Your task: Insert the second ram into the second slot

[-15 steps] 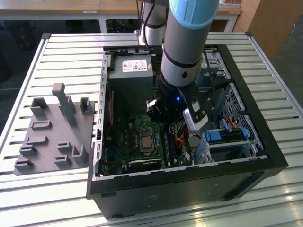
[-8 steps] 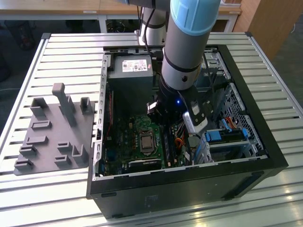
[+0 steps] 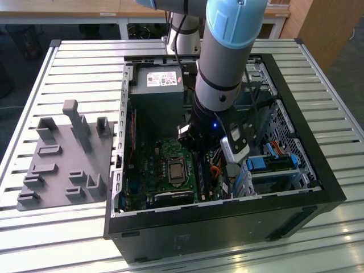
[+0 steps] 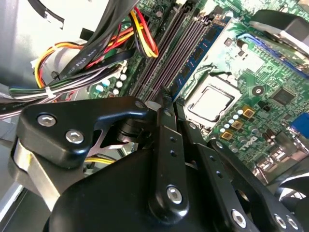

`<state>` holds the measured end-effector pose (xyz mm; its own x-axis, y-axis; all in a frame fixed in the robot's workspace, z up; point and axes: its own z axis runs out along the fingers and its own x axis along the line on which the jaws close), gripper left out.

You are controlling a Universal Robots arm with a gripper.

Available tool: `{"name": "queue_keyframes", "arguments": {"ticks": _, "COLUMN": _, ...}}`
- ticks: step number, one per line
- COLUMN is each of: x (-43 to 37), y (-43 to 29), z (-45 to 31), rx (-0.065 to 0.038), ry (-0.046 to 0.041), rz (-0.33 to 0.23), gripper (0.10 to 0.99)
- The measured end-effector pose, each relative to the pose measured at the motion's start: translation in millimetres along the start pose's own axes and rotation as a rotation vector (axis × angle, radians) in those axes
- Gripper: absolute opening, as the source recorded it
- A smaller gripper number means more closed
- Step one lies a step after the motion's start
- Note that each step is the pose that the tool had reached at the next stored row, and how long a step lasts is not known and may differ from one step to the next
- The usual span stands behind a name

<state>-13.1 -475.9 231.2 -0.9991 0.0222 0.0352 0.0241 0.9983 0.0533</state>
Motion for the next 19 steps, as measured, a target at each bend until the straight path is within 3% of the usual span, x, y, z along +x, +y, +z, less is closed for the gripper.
{"name": "queue_keyframes", "arguments": {"ticks": 19, "x": -4.8, "y": 0.8, "z": 5.0, "rx": -0.005, "ry": 0.0058, "rz": 0.000, "gripper": 0.137}}
